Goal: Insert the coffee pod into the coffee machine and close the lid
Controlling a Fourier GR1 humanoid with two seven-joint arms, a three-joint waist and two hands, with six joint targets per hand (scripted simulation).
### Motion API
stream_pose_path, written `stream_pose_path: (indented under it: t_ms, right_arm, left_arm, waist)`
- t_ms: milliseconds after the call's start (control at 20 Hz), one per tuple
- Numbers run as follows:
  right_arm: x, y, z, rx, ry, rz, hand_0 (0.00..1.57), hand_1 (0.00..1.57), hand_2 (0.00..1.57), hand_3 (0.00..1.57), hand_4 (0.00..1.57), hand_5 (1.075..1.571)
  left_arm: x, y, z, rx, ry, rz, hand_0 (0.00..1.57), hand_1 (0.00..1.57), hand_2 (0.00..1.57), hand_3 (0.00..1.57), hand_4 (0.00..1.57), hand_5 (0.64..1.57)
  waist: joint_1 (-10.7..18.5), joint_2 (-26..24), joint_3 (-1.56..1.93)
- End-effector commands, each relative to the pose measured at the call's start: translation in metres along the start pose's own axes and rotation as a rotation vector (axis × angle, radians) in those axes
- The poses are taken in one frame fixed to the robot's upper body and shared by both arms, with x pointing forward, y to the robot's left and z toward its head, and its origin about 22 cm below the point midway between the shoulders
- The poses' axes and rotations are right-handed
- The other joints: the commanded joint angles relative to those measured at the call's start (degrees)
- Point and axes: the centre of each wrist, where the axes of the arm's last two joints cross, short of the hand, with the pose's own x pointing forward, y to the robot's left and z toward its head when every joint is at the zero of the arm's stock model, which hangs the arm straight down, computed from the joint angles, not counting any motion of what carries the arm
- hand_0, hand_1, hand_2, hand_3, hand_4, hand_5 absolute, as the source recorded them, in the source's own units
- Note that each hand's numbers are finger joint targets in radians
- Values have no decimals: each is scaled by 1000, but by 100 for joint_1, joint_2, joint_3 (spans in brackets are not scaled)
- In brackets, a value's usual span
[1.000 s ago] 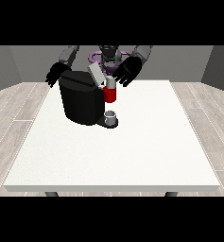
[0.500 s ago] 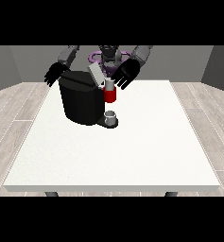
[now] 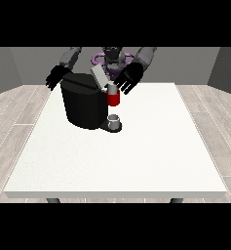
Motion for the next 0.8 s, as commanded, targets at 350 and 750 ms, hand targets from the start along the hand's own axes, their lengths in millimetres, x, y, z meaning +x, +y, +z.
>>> stream_pose_path:
  t_ms: [350, 750]
  right_arm:
    - [-6, -3, -1, -29, 0, -6, 0, 0, 0, 0, 366, 1571]
    - [5, 1, -8, -29, -13, 5, 0, 0, 0, 0, 431, 1571]
  left_arm:
    - [6, -9, -3, -53, -3, 3, 1204, 1204, 1226, 1089, 463, 1571]
    - [7, 6, -3, -24, -27, -46, 1056, 1056, 1108, 937, 393, 1571]
  waist:
    - [126, 42, 0]
    - [148, 65, -1]
